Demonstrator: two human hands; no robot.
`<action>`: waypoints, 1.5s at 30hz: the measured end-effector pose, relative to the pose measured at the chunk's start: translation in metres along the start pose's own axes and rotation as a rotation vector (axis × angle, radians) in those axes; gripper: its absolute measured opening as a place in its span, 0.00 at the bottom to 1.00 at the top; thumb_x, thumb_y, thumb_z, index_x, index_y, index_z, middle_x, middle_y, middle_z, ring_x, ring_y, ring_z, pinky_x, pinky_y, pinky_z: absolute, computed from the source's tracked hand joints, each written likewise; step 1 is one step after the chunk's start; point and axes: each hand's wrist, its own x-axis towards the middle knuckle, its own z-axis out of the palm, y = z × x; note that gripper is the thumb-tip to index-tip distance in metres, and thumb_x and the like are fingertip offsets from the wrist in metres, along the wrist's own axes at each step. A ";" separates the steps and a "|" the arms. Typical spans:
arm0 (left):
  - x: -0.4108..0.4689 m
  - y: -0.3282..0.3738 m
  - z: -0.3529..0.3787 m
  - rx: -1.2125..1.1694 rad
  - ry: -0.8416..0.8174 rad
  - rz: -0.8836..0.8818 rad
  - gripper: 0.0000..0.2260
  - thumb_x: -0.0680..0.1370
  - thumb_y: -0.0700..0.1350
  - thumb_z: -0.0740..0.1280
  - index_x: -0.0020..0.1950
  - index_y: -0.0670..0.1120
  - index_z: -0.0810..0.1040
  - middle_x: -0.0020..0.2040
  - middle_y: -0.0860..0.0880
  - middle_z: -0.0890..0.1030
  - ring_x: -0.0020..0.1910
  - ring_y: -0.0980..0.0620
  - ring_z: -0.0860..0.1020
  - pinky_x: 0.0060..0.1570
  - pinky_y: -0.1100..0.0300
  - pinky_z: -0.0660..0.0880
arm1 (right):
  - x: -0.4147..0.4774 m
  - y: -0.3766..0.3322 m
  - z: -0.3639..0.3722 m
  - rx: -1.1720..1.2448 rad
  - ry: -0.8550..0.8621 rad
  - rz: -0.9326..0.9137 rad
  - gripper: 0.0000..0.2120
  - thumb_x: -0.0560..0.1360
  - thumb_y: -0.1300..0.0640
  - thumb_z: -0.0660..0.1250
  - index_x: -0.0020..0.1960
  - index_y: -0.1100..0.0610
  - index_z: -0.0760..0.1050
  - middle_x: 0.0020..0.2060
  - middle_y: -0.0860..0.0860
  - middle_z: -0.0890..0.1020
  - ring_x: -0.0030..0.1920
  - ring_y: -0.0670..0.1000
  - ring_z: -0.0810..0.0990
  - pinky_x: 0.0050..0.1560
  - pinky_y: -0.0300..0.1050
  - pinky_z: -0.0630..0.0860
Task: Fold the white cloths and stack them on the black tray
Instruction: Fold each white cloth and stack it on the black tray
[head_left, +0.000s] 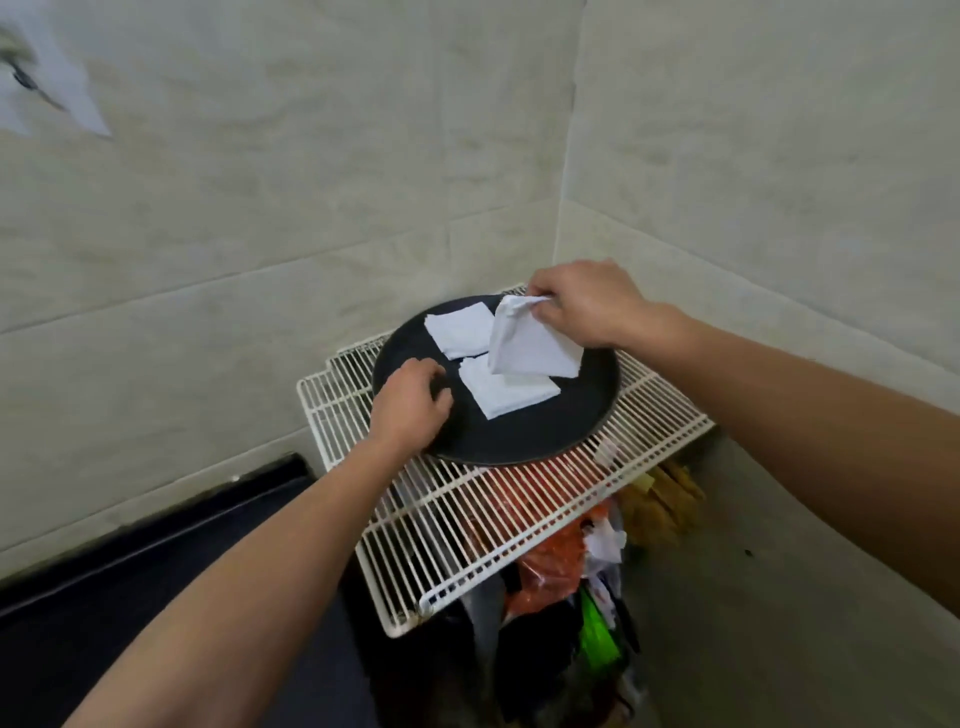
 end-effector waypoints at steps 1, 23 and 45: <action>0.013 0.000 0.000 -0.058 -0.012 -0.001 0.16 0.75 0.47 0.68 0.62 0.45 0.75 0.57 0.46 0.77 0.52 0.47 0.77 0.51 0.56 0.74 | 0.013 0.003 0.002 0.016 -0.018 -0.001 0.09 0.78 0.52 0.60 0.55 0.49 0.77 0.52 0.50 0.81 0.55 0.56 0.77 0.47 0.47 0.66; 0.141 -0.008 0.037 -0.608 -0.048 -0.433 0.11 0.71 0.40 0.73 0.38 0.43 0.71 0.29 0.43 0.80 0.25 0.50 0.78 0.28 0.60 0.73 | 0.209 0.019 0.092 0.053 -0.260 -0.230 0.12 0.78 0.52 0.60 0.59 0.50 0.76 0.55 0.50 0.80 0.55 0.54 0.76 0.46 0.46 0.68; 0.128 -0.054 0.068 0.205 0.138 0.119 0.10 0.79 0.44 0.61 0.51 0.43 0.81 0.55 0.47 0.81 0.48 0.44 0.74 0.44 0.50 0.72 | 0.182 0.042 0.210 0.049 -0.119 -0.304 0.20 0.82 0.62 0.54 0.73 0.62 0.65 0.73 0.59 0.67 0.74 0.57 0.64 0.71 0.51 0.63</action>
